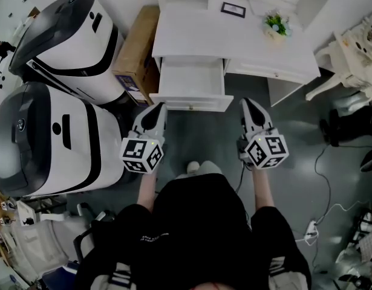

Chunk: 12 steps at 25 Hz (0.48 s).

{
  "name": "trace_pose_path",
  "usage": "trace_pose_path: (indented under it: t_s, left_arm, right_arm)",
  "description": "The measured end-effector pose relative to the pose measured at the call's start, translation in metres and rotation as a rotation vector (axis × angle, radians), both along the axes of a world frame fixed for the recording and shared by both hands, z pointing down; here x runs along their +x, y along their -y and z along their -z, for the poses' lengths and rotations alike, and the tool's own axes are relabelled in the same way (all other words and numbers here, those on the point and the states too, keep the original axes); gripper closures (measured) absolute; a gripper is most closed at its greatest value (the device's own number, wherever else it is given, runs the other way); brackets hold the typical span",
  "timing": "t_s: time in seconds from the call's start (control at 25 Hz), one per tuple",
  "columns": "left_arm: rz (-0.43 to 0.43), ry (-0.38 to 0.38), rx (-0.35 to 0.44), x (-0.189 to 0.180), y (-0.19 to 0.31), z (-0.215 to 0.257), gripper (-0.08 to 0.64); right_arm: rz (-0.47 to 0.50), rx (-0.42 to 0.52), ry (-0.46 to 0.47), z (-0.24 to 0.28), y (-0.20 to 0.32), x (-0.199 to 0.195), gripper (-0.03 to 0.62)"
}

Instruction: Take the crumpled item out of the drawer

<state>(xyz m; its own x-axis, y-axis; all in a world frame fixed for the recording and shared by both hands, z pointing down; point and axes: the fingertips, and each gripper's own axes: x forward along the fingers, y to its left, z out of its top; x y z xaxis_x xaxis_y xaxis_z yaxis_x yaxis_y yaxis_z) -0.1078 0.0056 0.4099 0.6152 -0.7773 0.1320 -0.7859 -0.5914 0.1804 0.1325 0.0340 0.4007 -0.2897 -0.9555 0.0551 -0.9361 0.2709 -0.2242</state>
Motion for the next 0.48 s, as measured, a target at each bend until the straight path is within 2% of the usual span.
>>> trace_pose_path:
  t_s: [0.24, 0.48]
  left_arm:
    - [-0.011, 0.001, -0.043, 0.01, 0.02, -0.014, 0.562]
    - [0.02, 0.003, -0.086, 0.01, 0.052, -0.03, 0.563]
  right_arm:
    - [0.008, -0.054, 0.002, -0.016, 0.022, 0.003, 0.6]
    - [0.056, -0.089, 0.005, -0.032, 0.068, -0.003, 0.6]
